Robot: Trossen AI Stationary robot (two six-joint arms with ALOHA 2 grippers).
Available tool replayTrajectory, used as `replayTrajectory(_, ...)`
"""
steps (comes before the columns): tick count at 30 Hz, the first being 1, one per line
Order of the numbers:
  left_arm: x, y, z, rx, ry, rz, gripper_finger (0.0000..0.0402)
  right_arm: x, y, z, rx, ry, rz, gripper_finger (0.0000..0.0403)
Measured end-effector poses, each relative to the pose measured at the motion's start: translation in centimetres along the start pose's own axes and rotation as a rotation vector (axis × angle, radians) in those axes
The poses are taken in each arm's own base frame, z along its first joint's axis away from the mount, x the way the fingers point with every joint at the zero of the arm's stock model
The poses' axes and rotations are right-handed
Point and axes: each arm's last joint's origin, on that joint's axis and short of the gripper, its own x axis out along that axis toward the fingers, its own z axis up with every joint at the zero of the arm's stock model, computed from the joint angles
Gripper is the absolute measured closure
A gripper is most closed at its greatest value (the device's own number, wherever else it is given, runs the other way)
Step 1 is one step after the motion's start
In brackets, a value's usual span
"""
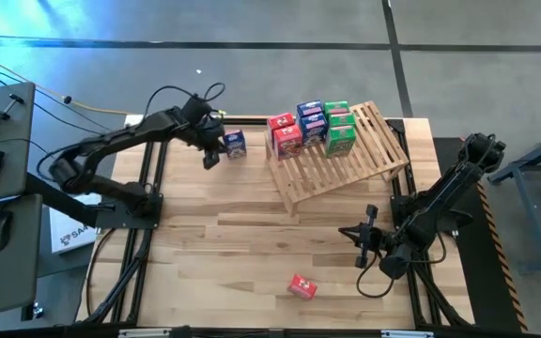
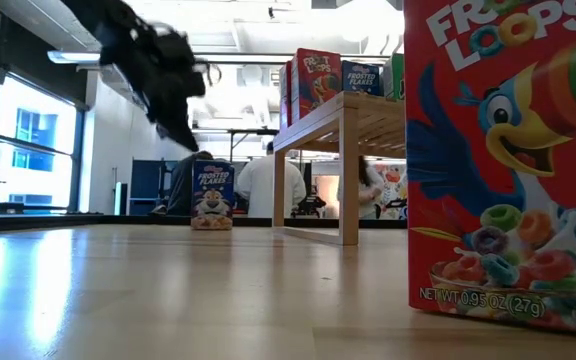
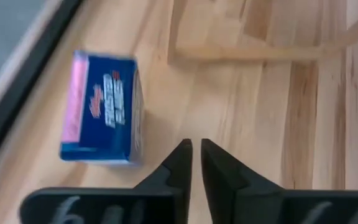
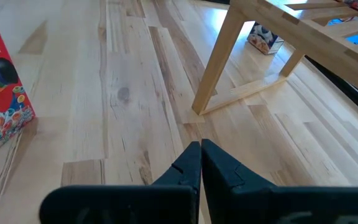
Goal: Stack cereal on shelf
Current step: Put the blue cereal box on the shelf aligned with the other blue cereal boxes
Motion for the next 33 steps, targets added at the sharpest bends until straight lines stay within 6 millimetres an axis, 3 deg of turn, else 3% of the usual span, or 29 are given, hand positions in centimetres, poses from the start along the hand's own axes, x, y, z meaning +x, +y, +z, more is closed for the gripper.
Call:
replayTrajectory(7, -2.7, -3.1, 1.1, 0.044, -0.093, 0.102, 0.0304, 0.0, 0.0, 0.0, 0.0, 0.001, 0.001, 0.0402)
replayTrajectory(11, -2.2, -3.3, 1.4, 0.007, -0.098, 0.107, 0.0251, 0.0, 0.0, 0.0, 0.003, 0.002, 0.006, 0.0402)
replayTrajectory(18, 0.0, -2.0, 1.7, 0.033, -0.053, 0.237, 0.0172, 0.0, 0.1, 0.0, 0.006, 0.004, 0.012, 0.0402)
replayTrajectory(23, 1.3, -1.1, 1.9, 0.081, -0.034, 0.311, 0.015, 0.0, 0.1, 0.0, 0.006, 0.006, 0.015, 0.0402)
replayTrajectory(33, 3.2, 0.9, 1.4, 0.071, 0.033, 0.357, 0.0147, 0.0, 0.1, 0.0, 0.006, 0.007, 0.015, 0.0402)
